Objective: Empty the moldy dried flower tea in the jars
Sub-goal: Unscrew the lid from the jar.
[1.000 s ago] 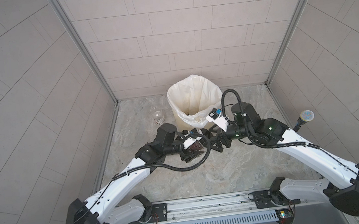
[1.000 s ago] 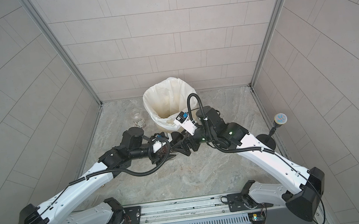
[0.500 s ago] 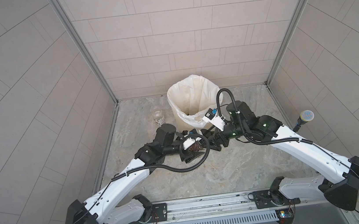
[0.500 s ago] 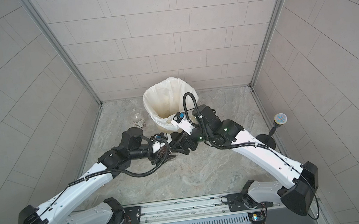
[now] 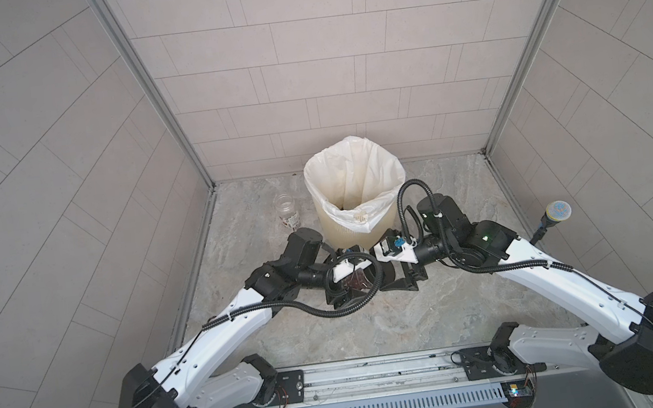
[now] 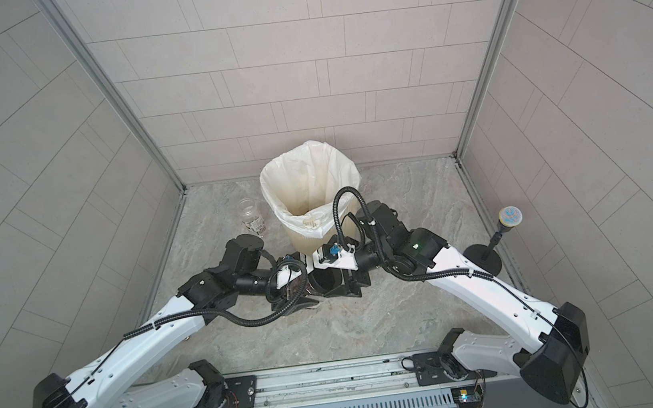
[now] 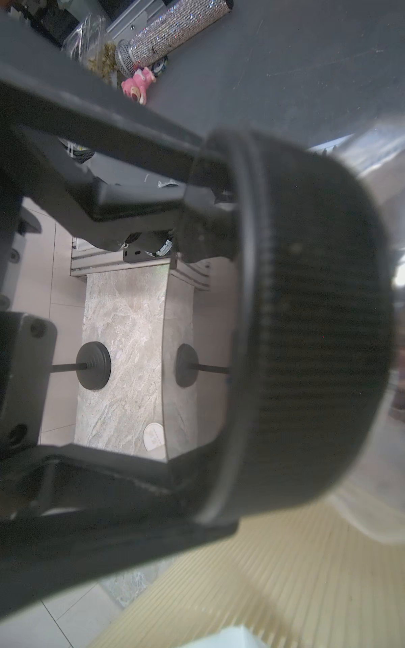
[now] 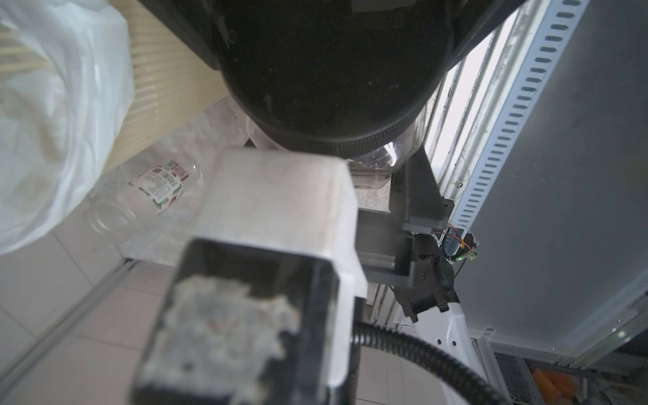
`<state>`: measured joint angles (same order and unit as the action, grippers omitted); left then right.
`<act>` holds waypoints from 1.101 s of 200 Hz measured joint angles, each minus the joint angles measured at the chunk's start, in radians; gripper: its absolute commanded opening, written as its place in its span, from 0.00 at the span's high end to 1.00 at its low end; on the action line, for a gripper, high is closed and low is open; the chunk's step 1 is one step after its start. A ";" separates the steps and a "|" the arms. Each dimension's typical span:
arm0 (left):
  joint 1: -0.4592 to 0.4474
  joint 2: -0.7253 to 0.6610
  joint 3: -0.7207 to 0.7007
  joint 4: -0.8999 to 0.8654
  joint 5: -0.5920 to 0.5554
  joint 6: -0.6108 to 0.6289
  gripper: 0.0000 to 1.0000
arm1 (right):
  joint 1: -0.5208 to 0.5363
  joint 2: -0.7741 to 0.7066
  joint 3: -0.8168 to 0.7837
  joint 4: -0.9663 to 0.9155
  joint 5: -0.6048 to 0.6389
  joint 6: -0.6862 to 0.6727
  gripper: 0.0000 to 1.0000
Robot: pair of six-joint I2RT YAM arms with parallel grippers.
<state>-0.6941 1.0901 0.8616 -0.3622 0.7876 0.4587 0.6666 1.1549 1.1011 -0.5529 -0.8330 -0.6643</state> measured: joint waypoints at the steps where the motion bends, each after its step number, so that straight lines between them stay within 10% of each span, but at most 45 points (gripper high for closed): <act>1: 0.000 0.000 0.000 0.000 0.000 0.000 0.35 | 0.000 0.000 0.000 0.000 -0.002 -0.002 0.02; 53: -0.005 -0.011 0.001 0.021 -0.002 -0.022 0.35 | 0.002 -0.039 -0.034 0.050 -0.024 0.011 0.00; 220: -0.006 -0.012 0.002 0.054 -0.102 -0.013 0.36 | 0.003 -0.028 0.070 0.039 0.187 0.802 0.00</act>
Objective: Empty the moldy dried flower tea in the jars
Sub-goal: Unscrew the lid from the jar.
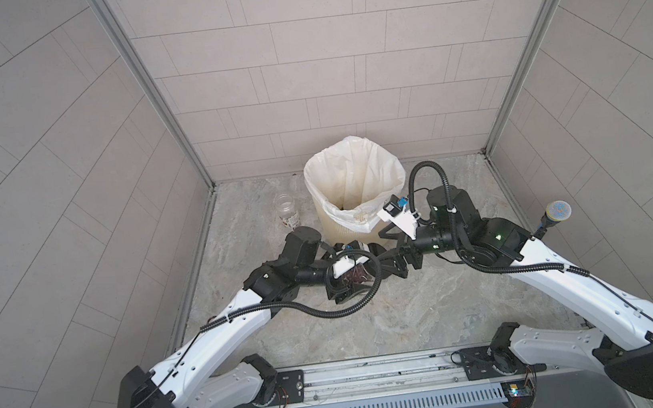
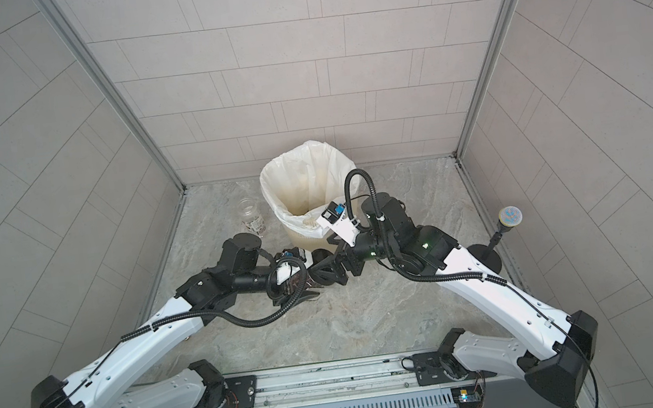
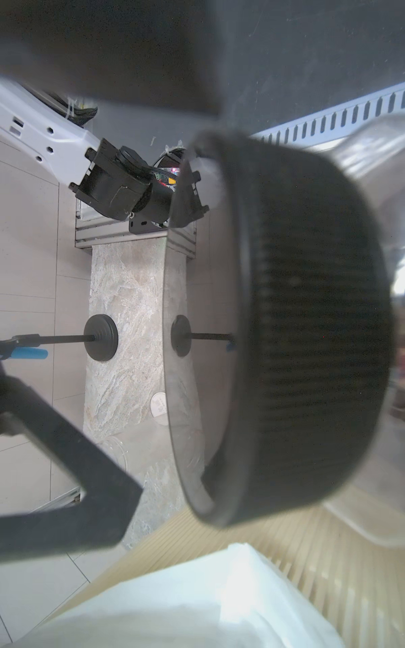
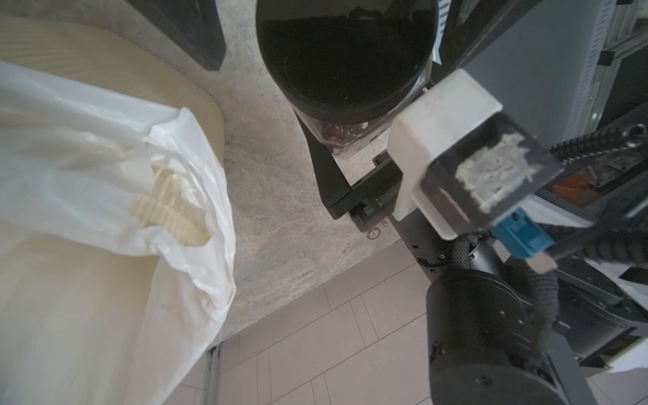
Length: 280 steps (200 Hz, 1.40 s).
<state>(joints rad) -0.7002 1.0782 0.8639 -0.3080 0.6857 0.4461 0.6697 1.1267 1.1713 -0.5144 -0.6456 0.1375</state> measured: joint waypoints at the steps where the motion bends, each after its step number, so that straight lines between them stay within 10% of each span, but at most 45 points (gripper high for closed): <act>1: 0.000 0.000 0.000 0.000 -0.001 0.000 0.36 | 0.000 0.001 0.000 -0.003 0.001 0.004 0.00; 100: 0.002 0.005 0.000 0.000 -0.030 0.003 0.36 | 0.010 0.076 0.046 -0.108 -0.019 0.055 0.24; 194: 0.008 0.024 0.011 -0.092 0.063 0.050 0.36 | 0.010 0.064 -0.008 -0.109 -0.127 -0.572 0.42; 234: 0.003 0.024 0.011 -0.122 0.091 0.072 0.36 | 0.017 -0.002 -0.089 -0.056 -0.169 -0.916 0.20; 280: 0.011 0.024 0.011 -0.124 0.099 0.017 0.36 | 0.021 -0.010 -0.090 -0.024 -0.140 -0.946 0.12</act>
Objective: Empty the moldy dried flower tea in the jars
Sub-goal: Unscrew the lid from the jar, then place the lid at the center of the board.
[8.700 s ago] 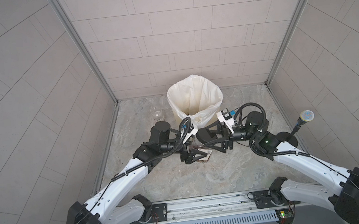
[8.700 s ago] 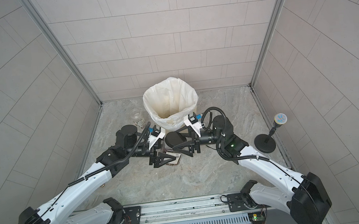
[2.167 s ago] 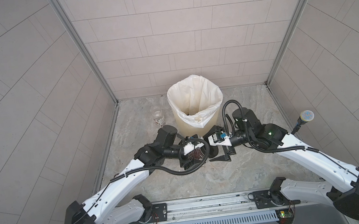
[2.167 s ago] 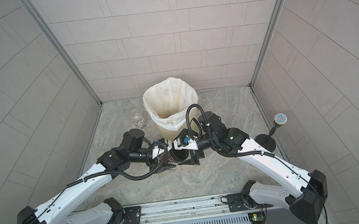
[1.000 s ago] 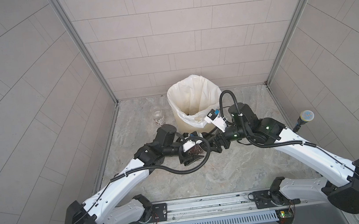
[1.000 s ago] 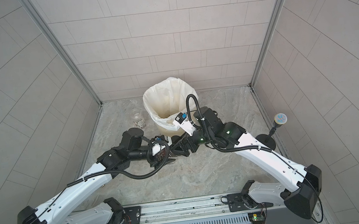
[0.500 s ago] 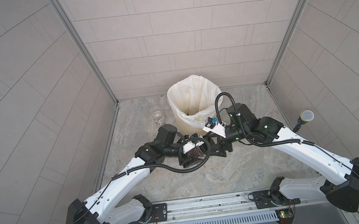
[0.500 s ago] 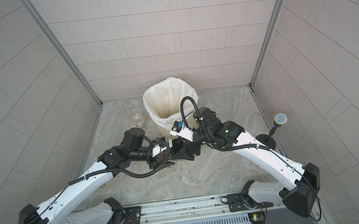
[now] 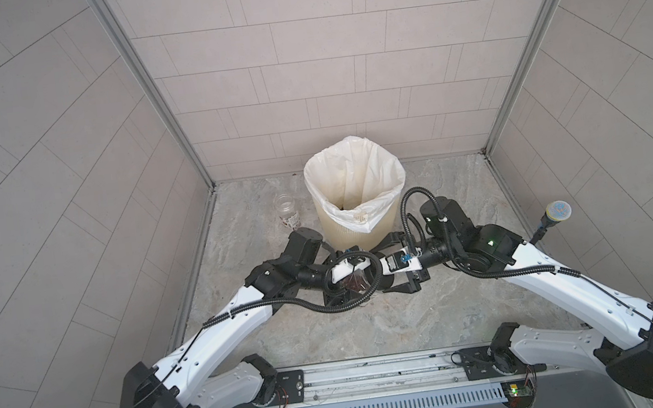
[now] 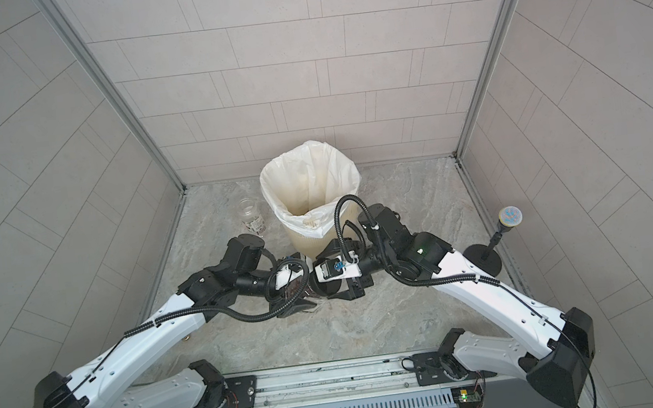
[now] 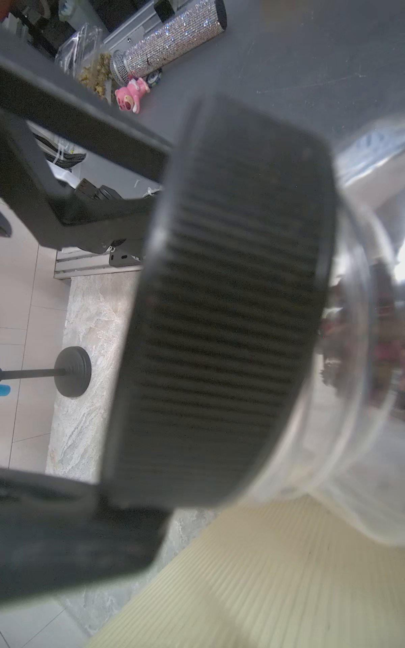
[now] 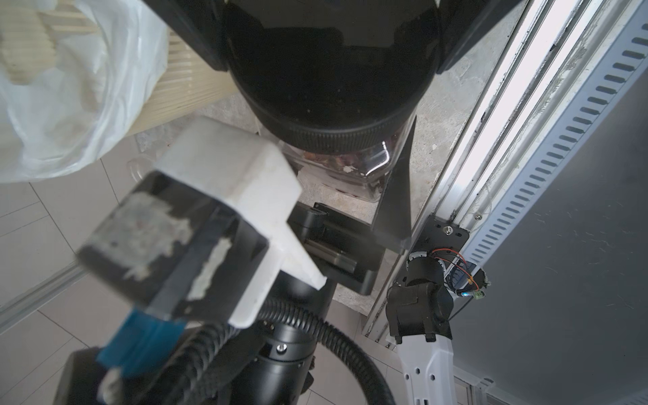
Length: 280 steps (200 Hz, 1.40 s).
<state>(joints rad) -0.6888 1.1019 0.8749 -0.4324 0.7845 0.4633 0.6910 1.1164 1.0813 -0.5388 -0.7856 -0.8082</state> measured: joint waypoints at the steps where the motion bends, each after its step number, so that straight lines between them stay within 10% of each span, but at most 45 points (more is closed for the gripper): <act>1: 0.000 0.000 0.000 0.000 0.000 0.000 0.36 | 0.000 0.000 0.000 0.000 0.000 0.000 0.13; 280: 0.074 -0.079 -0.071 0.182 -0.003 -0.114 0.36 | -0.206 -0.130 -0.105 0.314 -0.034 0.703 0.25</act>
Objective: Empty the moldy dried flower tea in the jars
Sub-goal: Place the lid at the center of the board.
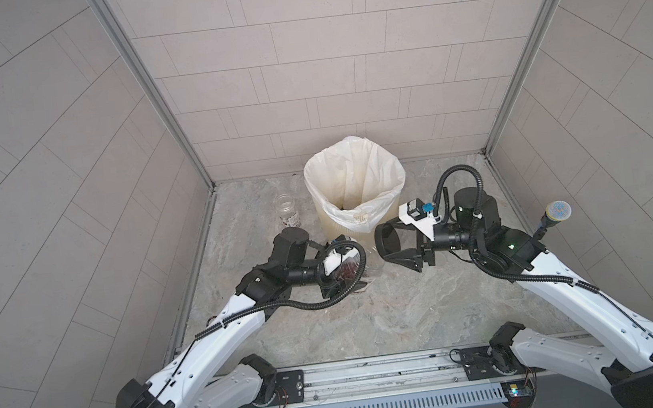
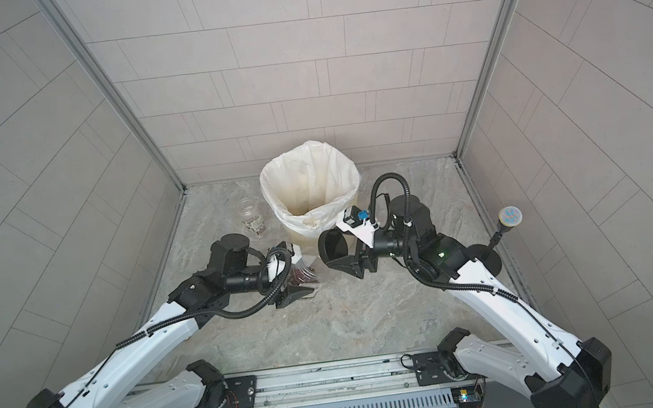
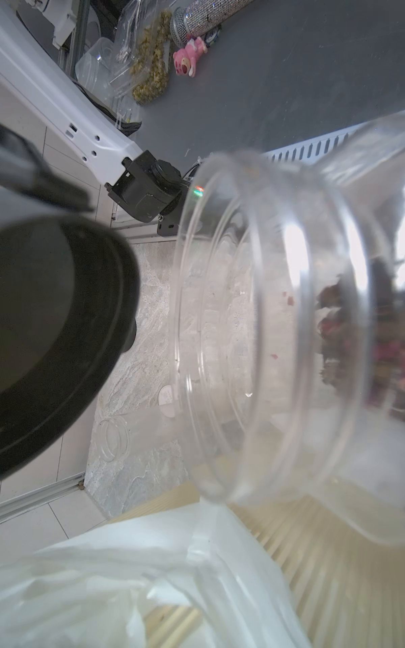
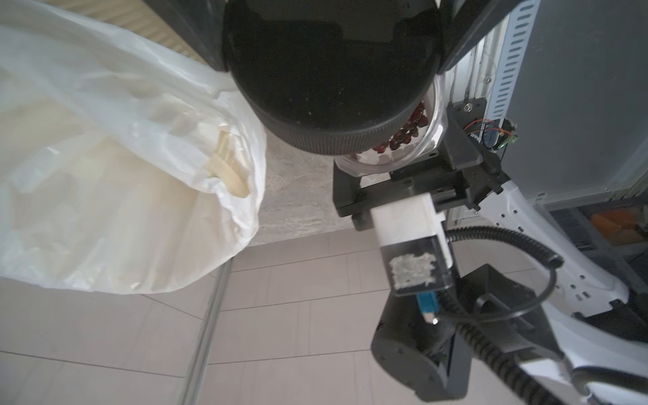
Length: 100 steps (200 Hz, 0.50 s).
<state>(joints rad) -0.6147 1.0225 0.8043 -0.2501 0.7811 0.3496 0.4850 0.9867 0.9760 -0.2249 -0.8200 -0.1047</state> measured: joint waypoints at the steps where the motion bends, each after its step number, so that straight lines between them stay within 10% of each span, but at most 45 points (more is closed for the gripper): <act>1: 0.000 -0.001 -0.001 0.000 0.000 -0.001 0.36 | -0.001 0.000 0.000 0.001 0.002 0.003 0.25; 100: 0.002 -0.024 -0.008 0.051 -0.027 -0.066 0.37 | -0.246 0.089 0.207 -0.038 0.473 0.266 0.27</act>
<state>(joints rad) -0.6132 0.9985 0.7967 -0.1989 0.7540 0.2832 0.2386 1.0756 1.1828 -0.2626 -0.3470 0.1608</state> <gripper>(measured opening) 0.799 0.877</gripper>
